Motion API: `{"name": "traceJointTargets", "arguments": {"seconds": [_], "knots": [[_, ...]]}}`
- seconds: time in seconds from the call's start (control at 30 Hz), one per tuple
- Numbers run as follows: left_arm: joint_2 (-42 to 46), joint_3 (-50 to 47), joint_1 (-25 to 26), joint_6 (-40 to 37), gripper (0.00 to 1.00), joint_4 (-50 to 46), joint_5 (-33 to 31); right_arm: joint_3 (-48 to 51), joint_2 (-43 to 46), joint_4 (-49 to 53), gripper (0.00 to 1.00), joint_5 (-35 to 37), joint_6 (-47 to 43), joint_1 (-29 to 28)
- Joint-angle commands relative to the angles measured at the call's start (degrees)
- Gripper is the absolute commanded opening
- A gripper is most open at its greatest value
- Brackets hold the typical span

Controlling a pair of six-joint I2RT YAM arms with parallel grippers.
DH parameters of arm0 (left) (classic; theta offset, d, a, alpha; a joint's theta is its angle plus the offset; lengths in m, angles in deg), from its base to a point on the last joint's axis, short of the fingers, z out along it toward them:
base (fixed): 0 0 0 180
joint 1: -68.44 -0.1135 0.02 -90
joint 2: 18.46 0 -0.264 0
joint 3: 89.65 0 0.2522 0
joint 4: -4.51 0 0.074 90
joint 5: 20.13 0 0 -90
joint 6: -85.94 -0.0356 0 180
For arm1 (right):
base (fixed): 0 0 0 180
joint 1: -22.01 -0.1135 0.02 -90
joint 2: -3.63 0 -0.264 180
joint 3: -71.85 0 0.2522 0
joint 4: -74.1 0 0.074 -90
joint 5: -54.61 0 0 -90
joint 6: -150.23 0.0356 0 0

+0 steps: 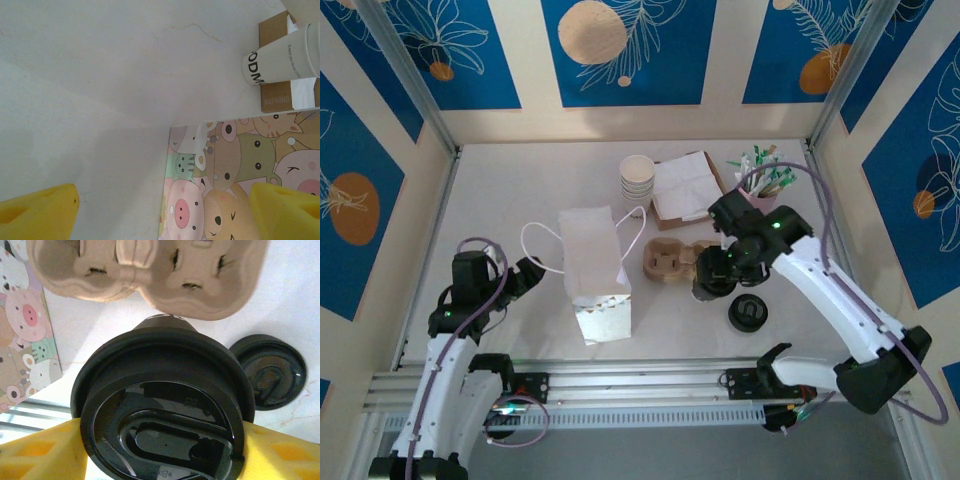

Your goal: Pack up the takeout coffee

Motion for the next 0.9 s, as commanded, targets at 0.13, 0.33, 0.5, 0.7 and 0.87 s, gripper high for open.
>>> {"name": "traceJointTargets", "arguments": {"seconds": [0.13, 0.33, 0.5, 0.7, 0.87], "knots": [[-0.13, 1.10, -0.60, -0.45, 0.88, -0.87, -1.18, -5.61, 3.16, 9.06, 0.67, 4.77, -4.83, 9.63], [0.11, 1.29, -0.60, -0.58, 0.88, -1.13, -0.76, -2.97, 2.04, 3.13, 0.67, 6.36, -7.50, 19.52], [0.15, 1.03, -0.60, -0.38, 0.88, -0.78, -0.75, -0.38, 0.32, -4.63, 0.67, 4.35, -6.23, 25.55], [-0.23, 1.11, -0.60, -0.49, 0.88, -0.87, -0.45, 4.49, -3.18, -12.55, 0.68, 1.28, -5.62, 29.83], [-0.35, 0.63, -0.60, -0.33, 0.88, -0.47, -0.82, 6.60, -5.58, -16.00, 0.68, 1.44, -3.47, 29.48]]}}
